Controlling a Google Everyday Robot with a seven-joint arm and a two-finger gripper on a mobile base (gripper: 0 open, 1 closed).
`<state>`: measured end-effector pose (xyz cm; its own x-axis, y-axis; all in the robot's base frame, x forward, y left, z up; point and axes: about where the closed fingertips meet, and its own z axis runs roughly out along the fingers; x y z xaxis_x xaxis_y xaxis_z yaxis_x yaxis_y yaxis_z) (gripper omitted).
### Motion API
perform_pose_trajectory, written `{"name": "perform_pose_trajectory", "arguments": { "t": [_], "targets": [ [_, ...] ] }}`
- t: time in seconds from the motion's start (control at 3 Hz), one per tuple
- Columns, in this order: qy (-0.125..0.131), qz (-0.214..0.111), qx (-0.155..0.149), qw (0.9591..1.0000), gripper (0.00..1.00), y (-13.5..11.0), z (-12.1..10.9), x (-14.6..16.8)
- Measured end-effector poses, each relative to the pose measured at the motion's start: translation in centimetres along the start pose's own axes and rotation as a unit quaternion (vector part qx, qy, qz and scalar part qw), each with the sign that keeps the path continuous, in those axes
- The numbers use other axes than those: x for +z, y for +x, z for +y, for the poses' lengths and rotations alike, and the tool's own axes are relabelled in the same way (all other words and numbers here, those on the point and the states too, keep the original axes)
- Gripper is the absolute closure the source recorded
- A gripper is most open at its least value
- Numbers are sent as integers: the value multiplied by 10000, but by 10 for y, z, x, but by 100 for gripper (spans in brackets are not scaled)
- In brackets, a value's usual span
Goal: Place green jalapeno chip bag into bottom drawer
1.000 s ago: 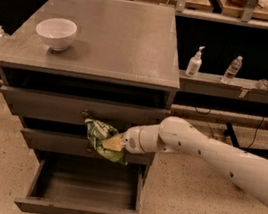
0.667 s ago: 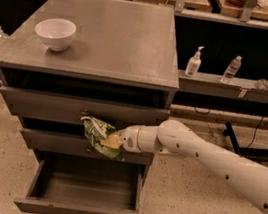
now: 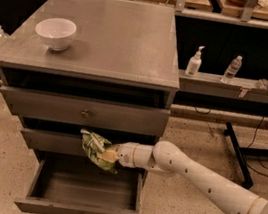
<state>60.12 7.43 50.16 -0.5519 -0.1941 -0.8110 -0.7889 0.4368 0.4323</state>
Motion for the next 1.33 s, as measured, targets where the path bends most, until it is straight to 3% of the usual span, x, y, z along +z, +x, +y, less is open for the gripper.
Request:
{"name": "perform_pose_trajectory", "arguments": {
  "t": [0.33, 1.0, 1.33],
  "targets": [
    [-22, 11, 29, 10000, 100, 4, 1, 2],
    [-483, -374, -141, 9980, 100, 83, -42, 20],
    [-909, 233, -377, 9949, 100, 134, -59, 49]
  ]
}}
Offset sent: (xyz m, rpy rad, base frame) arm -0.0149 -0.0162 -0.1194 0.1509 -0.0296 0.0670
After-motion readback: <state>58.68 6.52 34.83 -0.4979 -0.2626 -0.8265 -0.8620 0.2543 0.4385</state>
